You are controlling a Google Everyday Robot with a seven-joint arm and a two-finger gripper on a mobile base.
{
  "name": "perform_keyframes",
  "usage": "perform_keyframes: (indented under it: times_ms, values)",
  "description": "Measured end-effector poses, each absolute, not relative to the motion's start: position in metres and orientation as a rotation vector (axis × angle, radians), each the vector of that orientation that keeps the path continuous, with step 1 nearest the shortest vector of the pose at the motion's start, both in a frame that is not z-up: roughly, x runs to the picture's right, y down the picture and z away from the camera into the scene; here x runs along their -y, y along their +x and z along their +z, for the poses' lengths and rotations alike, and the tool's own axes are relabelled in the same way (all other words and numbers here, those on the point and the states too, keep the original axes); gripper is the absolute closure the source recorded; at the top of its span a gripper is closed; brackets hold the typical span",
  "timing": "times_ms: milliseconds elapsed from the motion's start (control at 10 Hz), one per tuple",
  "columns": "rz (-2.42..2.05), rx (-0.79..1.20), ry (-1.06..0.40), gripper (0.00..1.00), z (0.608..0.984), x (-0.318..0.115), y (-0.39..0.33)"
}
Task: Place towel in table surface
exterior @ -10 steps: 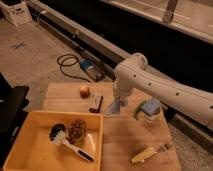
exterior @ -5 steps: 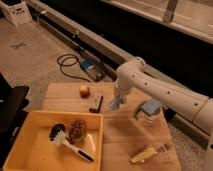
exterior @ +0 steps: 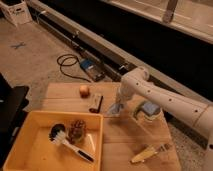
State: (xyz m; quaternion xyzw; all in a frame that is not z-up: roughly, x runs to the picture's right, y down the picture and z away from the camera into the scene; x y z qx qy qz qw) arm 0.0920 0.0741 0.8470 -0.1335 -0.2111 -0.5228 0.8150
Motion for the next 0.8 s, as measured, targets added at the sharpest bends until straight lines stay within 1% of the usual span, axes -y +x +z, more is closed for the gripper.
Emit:
perform_keyframes:
  times_ms: [800]
  values:
    - [-1.116,0.453,-0.283,0.69,0.8464,-0.0738,0.0904]
